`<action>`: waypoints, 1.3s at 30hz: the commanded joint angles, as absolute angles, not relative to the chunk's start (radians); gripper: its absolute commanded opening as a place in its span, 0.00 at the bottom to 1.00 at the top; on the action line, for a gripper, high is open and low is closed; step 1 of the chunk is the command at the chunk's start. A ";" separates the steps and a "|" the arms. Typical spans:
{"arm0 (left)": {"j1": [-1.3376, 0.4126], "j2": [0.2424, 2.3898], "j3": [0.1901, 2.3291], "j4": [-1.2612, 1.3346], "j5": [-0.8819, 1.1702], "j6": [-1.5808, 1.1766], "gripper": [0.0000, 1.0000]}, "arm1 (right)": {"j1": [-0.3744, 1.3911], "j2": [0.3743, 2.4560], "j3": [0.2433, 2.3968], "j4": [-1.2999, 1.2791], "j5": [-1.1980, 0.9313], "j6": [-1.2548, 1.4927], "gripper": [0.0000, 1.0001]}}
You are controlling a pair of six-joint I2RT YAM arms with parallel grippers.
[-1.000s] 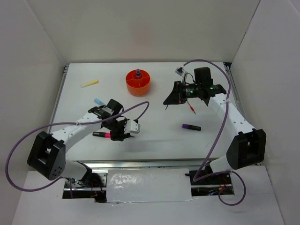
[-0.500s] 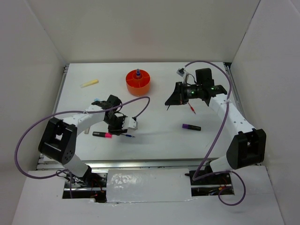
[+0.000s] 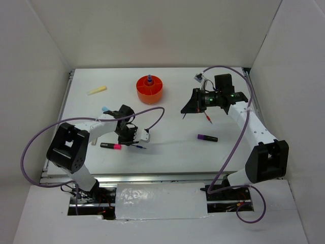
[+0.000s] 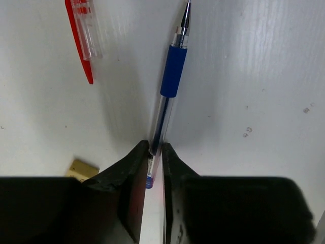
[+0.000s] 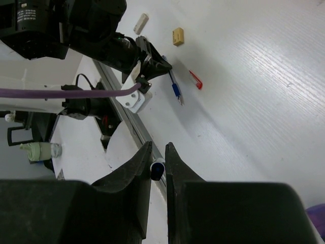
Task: Sort the stationery into containers
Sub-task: Pick up the pen from the center of the board, then close the pen cap on the pen.
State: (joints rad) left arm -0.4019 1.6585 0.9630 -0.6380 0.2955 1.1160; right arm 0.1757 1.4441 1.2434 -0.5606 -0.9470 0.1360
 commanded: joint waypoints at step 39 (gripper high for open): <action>-0.492 1.356 1.177 -0.233 1.088 -0.379 0.00 | 0.236 1.325 1.307 -0.119 -1.312 0.330 0.00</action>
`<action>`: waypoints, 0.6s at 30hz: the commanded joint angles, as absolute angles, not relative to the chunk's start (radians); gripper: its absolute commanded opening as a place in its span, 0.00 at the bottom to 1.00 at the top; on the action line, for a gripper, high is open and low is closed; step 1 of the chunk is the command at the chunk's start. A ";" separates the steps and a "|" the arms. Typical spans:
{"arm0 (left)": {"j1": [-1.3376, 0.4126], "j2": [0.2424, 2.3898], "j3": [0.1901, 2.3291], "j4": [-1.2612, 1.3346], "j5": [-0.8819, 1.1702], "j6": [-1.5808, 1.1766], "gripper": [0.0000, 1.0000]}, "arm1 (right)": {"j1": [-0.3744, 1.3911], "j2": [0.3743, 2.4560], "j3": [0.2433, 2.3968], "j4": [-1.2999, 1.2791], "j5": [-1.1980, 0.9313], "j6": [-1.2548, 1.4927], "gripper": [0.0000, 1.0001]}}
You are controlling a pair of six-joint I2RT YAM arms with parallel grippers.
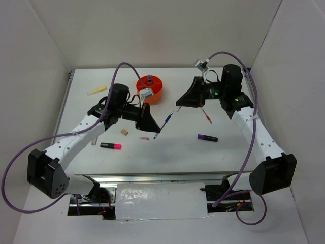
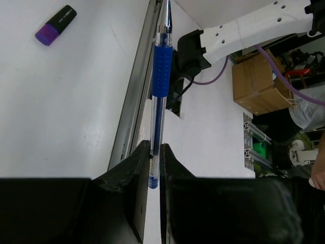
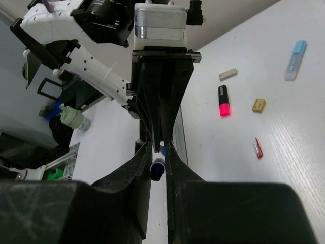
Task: Sort the stationery into containers
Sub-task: Close the pen cap on the pen.
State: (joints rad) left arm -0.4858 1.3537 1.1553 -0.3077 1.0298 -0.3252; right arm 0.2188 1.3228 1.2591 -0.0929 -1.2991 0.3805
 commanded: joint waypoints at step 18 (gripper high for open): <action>-0.512 1.350 1.218 -0.299 1.075 -0.307 0.00 | 0.290 1.368 1.319 -0.164 -1.286 0.284 0.00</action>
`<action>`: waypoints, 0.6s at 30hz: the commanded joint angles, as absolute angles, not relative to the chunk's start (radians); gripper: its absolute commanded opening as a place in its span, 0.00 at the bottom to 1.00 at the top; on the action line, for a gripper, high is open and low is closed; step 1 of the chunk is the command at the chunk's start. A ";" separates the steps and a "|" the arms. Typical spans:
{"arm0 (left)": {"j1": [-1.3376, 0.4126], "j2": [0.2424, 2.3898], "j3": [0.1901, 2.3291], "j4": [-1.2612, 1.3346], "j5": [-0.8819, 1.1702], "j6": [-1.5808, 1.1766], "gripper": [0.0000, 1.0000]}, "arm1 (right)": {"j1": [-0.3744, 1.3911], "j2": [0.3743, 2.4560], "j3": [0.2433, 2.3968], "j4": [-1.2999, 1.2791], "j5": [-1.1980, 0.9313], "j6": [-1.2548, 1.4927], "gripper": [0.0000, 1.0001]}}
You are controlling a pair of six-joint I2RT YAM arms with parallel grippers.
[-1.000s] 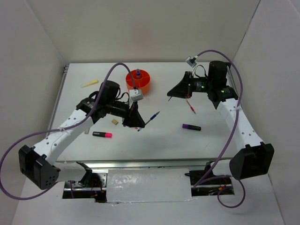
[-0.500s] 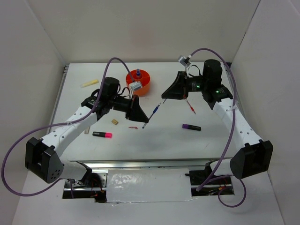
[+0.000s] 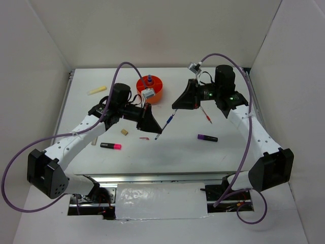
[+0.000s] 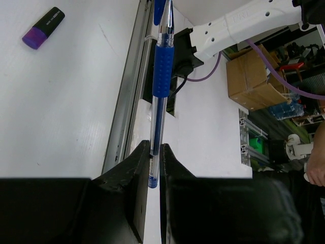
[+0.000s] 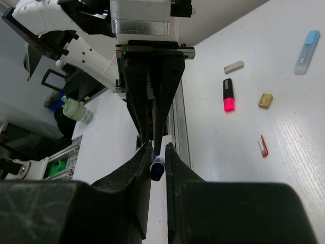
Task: Sort the stationery into containers
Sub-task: Close the pen cap on the pen.
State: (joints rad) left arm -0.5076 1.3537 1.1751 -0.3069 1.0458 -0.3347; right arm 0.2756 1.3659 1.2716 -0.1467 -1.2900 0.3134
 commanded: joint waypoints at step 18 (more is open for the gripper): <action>-0.512 1.319 1.200 -0.348 1.060 -0.258 0.00 | 0.241 1.350 1.301 -0.204 -1.307 0.265 0.00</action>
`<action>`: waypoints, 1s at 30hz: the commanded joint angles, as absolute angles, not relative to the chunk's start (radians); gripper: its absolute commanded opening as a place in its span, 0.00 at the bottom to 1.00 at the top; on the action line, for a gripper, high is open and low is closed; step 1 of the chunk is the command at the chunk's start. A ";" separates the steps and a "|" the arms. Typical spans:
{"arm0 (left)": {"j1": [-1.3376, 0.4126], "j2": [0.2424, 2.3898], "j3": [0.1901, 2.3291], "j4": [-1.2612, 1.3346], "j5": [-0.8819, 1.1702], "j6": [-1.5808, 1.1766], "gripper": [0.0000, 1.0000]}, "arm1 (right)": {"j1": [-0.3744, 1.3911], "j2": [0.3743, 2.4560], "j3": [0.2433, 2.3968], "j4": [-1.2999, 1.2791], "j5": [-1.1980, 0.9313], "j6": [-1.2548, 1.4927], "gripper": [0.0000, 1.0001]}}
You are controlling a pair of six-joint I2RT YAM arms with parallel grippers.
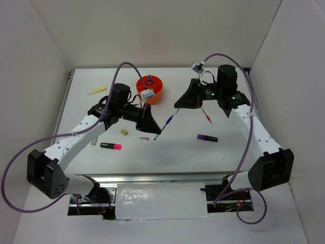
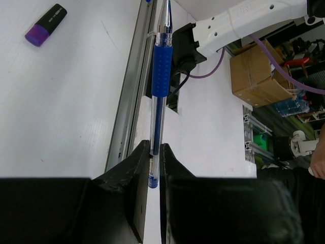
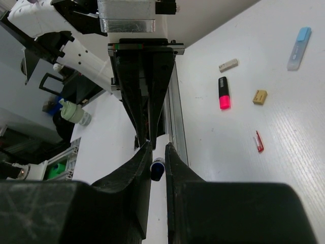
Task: Sort the stationery into containers
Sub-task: Close the pen cap on the pen.
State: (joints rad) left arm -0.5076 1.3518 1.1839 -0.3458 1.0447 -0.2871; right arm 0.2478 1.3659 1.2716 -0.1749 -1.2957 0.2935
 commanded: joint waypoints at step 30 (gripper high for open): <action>-0.514 1.350 1.223 -0.380 1.043 -0.225 0.00 | 0.279 1.345 1.272 -0.183 -1.339 0.290 0.00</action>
State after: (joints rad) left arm -0.5129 1.3529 1.1854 -0.3985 1.0328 -0.2382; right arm 0.2871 1.3655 1.2549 -0.2066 -1.3037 0.2840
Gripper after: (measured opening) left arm 0.223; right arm 0.193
